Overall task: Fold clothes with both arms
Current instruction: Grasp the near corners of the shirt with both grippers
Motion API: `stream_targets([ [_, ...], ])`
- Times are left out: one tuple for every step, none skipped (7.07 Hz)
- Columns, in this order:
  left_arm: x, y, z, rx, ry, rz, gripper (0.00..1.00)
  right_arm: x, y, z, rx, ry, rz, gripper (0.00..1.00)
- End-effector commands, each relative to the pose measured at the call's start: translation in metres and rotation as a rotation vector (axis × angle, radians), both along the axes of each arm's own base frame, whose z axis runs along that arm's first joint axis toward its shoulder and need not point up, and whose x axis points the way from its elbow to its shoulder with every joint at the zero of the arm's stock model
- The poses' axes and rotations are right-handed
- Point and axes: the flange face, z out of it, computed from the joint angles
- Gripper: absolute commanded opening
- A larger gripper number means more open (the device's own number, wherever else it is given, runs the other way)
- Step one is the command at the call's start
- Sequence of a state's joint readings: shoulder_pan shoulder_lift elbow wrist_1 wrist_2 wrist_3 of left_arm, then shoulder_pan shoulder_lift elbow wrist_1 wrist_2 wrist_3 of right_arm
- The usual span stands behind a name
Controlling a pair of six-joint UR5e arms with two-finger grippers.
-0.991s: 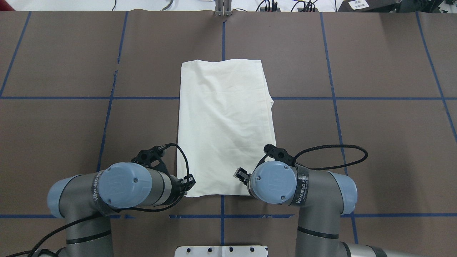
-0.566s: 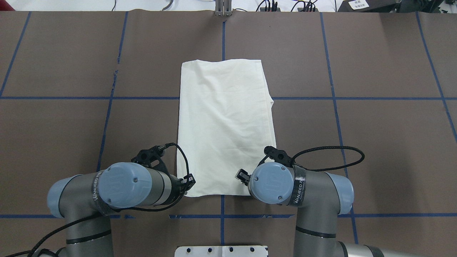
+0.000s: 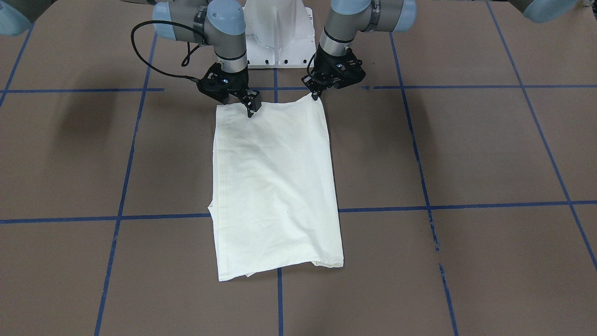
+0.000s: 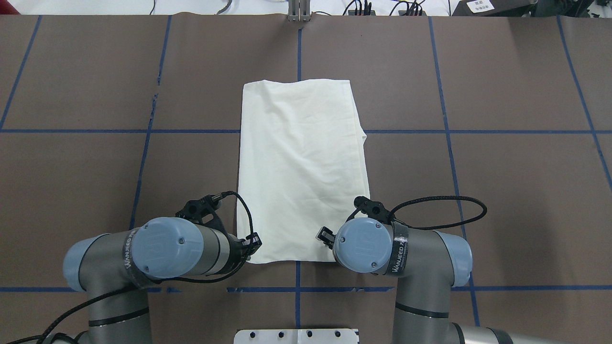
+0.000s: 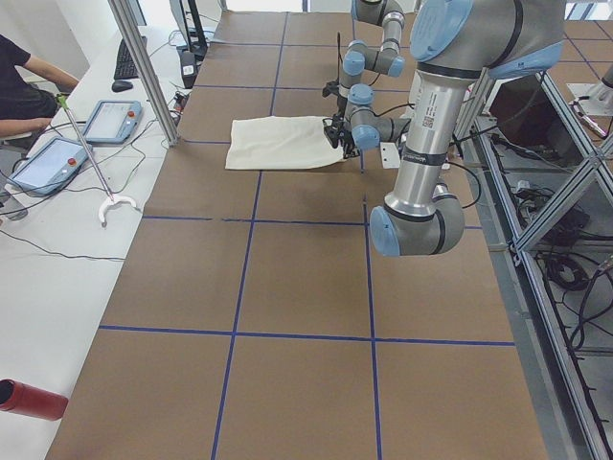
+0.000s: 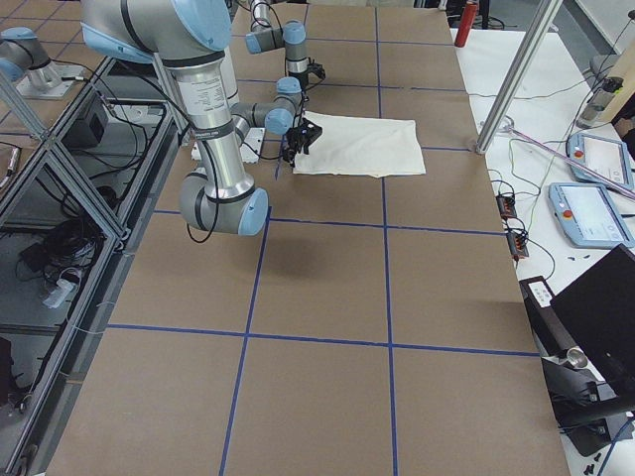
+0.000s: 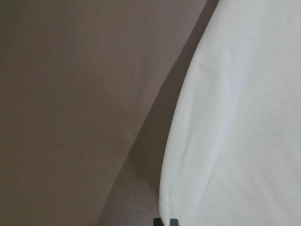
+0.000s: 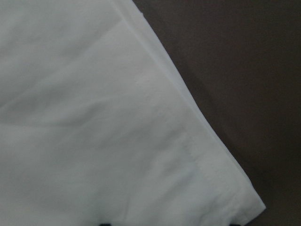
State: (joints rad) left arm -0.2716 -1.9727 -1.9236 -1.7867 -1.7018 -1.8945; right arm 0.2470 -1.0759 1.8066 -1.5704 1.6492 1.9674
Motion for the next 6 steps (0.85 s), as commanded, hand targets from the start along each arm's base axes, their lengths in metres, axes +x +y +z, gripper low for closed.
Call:
stream_targets([
  [0.0,-0.001,0.001,0.0,-0.001,-0.002,0.0,0.0,0.0,-0.004,0.006,-0.008,-0.006,0.12],
  [0.0,-0.001,0.001,0.0,-0.001,-0.002,0.0,0.0,0.0,-0.004,0.007,-0.008,-0.007,0.06],
  [0.0,-0.001,0.001,0.0,-0.001,-0.002,0.0,0.001,-0.002,-0.006,0.005,-0.011,-0.005,0.0],
  [0.0,-0.001,0.001,0.0,-0.001,-0.002,0.0,0.004,-0.006,-0.01,0.006,-0.019,0.0,0.0],
  [0.0,-0.001,0.0,0.0,0.0,-0.002,0.0,0.009,-0.01,-0.015,0.009,-0.031,0.005,0.0],
  [-0.002,-0.001,-0.005,0.002,0.009,-0.002,0.0,0.02,-0.011,-0.029,0.014,-0.064,0.016,0.0],
])
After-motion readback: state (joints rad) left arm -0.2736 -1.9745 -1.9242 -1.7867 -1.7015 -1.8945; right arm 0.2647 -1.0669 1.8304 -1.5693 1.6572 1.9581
